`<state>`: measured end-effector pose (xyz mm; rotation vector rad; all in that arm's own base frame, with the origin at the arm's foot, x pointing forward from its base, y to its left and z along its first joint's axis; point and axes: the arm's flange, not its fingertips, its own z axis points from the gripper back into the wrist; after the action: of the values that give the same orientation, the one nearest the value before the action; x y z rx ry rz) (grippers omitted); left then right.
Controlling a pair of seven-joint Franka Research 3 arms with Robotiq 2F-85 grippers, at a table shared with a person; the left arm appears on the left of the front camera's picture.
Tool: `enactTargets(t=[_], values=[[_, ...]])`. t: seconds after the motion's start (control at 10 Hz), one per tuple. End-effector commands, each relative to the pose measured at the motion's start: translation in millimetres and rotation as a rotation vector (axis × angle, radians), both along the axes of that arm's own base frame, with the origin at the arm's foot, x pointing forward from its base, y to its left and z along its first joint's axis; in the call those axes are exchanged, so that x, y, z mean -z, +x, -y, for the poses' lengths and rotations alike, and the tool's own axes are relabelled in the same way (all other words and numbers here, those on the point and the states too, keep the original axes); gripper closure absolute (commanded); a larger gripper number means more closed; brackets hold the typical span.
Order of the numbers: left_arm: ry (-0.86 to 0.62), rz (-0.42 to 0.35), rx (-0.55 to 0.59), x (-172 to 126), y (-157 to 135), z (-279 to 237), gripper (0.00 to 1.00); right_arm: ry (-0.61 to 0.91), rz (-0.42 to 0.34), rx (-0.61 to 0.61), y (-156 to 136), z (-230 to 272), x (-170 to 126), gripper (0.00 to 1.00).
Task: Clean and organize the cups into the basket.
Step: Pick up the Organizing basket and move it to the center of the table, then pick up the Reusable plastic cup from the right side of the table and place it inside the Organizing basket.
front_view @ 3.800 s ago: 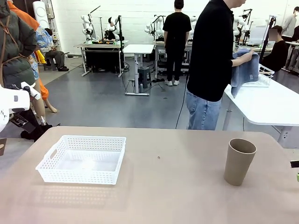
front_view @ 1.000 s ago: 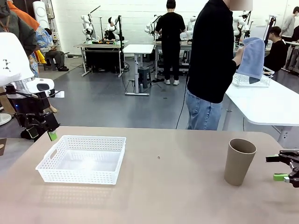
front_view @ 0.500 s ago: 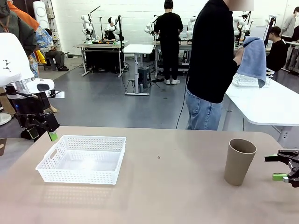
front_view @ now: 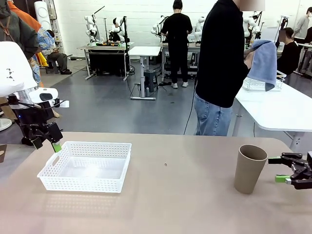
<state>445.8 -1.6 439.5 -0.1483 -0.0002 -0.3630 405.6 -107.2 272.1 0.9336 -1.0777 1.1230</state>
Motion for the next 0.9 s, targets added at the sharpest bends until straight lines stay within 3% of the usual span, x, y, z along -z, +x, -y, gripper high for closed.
enactTargets(t=[0.0, 0.4, 0.8], values=[[0.015, -0.012, 0.034, 5, 0, -2, 0.00, 0.009, 0.012, -0.077, 15, -12, 15, 0.00], [0.025, -0.027, 0.020, 8, 5, -1, 0.00, 0.013, -0.014, -0.191, 25, -29, 32, 0.00], [0.040, -0.038, 0.027, 13, 5, 1, 0.00, -0.006, -0.007, -0.206, 29, -42, 39, 0.00]])
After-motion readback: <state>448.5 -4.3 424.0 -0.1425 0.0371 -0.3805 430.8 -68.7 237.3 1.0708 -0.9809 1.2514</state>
